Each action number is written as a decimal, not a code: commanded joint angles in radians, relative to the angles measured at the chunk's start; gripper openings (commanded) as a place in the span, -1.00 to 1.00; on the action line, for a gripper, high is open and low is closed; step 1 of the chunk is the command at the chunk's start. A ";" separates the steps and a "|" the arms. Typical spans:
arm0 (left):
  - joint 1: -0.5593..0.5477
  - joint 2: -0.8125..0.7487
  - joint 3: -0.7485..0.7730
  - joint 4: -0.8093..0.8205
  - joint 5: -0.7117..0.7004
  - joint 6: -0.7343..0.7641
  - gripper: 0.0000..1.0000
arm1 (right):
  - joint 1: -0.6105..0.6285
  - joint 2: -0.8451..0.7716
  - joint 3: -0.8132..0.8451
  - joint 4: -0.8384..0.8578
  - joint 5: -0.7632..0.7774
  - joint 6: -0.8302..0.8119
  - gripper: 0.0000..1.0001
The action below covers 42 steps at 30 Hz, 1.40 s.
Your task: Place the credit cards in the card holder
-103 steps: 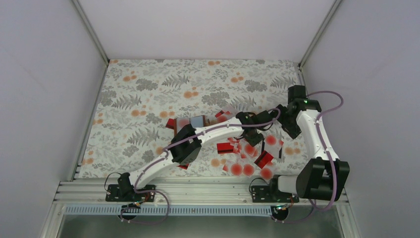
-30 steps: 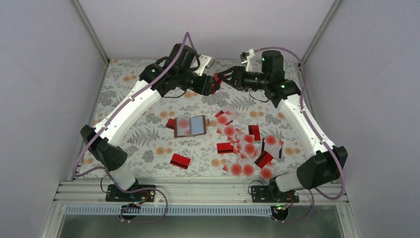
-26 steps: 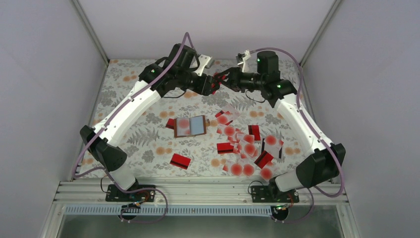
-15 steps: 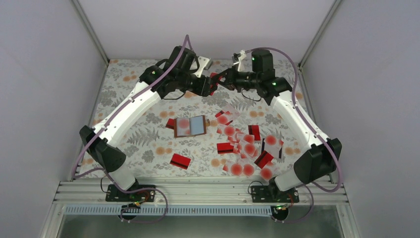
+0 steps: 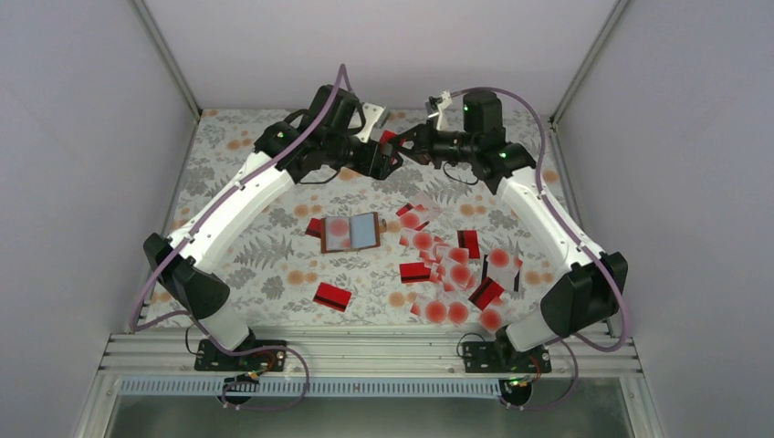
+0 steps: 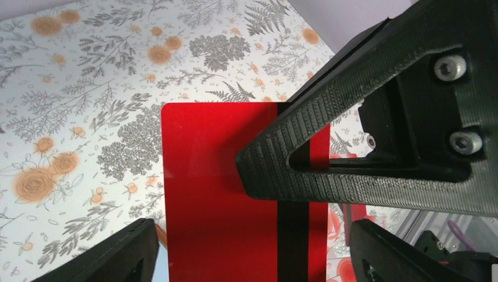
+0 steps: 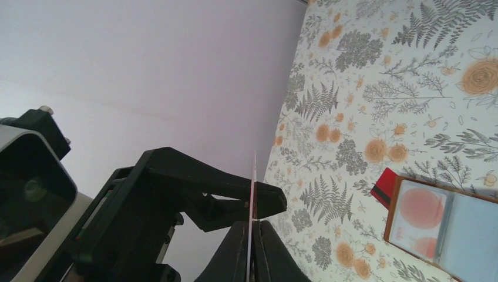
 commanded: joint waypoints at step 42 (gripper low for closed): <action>0.363 -0.216 -0.532 0.646 0.929 -0.207 -0.17 | -0.003 0.253 0.242 0.037 -0.616 -0.323 -0.93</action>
